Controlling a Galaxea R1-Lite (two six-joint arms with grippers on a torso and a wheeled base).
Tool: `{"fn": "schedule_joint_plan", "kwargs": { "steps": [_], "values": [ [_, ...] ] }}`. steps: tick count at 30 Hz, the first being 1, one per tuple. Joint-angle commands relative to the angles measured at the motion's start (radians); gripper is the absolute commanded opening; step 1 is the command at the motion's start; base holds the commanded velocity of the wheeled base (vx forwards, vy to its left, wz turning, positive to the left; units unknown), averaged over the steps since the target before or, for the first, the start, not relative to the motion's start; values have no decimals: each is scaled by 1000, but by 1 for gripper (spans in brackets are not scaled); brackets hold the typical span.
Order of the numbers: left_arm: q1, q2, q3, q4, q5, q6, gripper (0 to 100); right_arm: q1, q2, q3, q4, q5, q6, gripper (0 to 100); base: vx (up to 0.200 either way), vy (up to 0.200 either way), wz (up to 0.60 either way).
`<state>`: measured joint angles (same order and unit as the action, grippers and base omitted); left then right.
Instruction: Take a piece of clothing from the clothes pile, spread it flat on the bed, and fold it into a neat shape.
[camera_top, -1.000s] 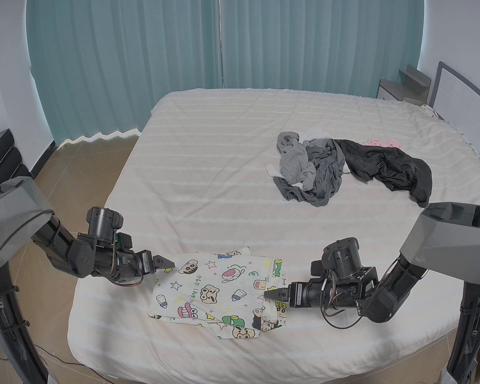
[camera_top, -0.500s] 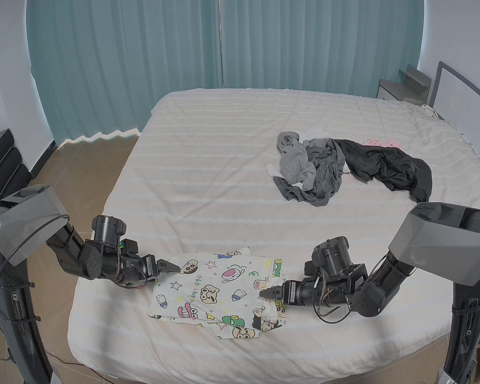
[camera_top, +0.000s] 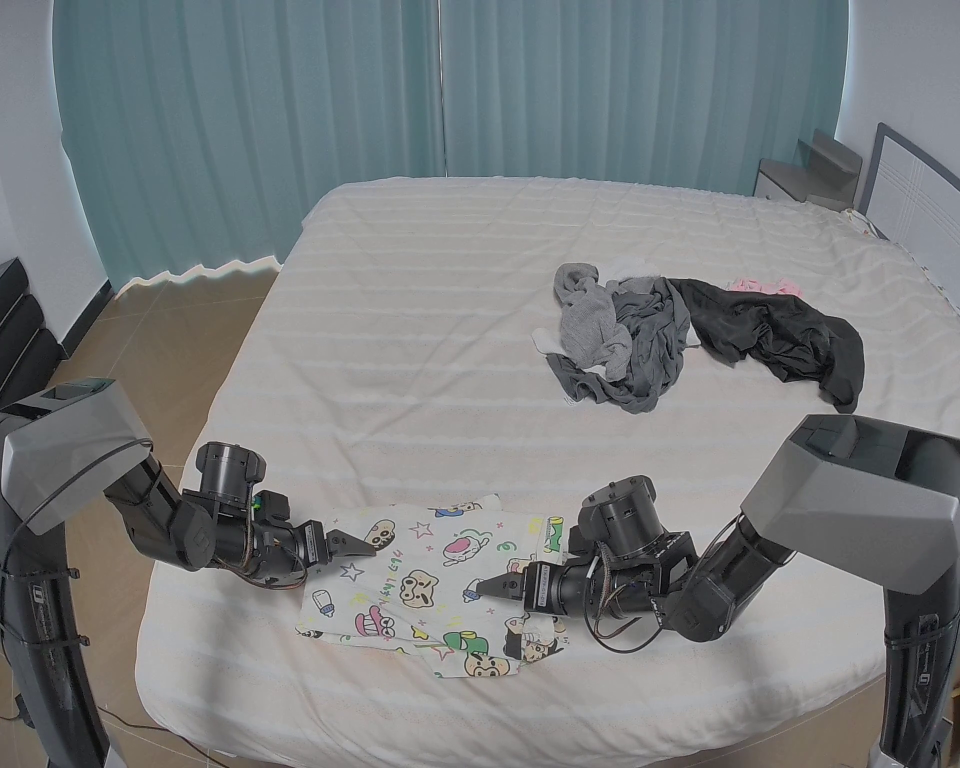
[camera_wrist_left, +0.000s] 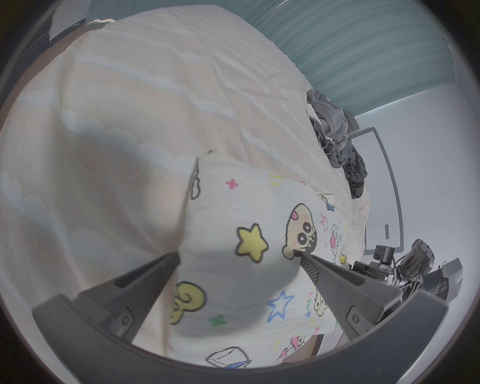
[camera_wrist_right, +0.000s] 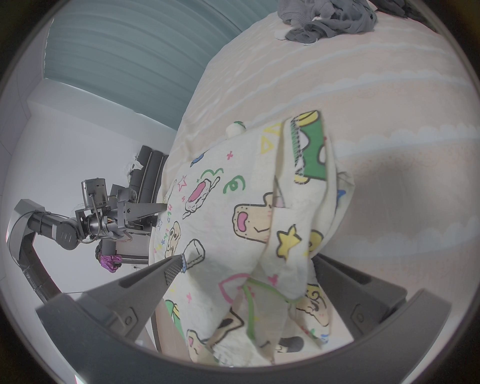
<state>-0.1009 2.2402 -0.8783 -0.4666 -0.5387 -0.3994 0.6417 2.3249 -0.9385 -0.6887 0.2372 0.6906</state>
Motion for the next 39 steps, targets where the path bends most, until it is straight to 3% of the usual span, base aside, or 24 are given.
{"fn": "schedule_joint_plan", "kwargs": {
  "steps": [1, 4, 5, 6, 14, 20, 25, 31, 39],
  "values": [
    [-25, -7, 4, -21, -1, -22, 100, 15, 22, -26, 3, 1, 10, 100, 0, 0, 0],
    [-37, -7, 13, -52, 0, -36, 100, 27, 34, -54, 31, -1, 15, 100, 0, 0, 0],
    [-39, -7, 18, -61, 0, -39, 100, 27, 37, -68, 43, -3, 17, 0, 0, 0, 0],
    [-39, -8, 24, -64, 0, -42, 0, 27, 39, -75, 51, -3, 18, 0, 0, 0, 0],
    [-54, -63, 56, -66, 2, -64, 0, 39, 24, -71, 41, 1, 40, 0, 0, 0, 0],
    [-76, -142, 71, -60, 13, -124, 0, 39, -50, -49, 21, 1, 142, 0, 0, 0, 0],
    [-95, -195, 65, -29, 17, -194, 0, 39, -117, -9, 21, 1, 139, 0, 0, 0, 0],
    [-123, -225, 21, 92, 25, -197, 0, 41, -168, 15, 23, -3, 139, 0, 0, 0, 0],
    [-145, -260, 15, 106, 62, -213, 0, 41, -219, 49, 28, -7, 139, 0, 0, 0, 0]
  ]
}}
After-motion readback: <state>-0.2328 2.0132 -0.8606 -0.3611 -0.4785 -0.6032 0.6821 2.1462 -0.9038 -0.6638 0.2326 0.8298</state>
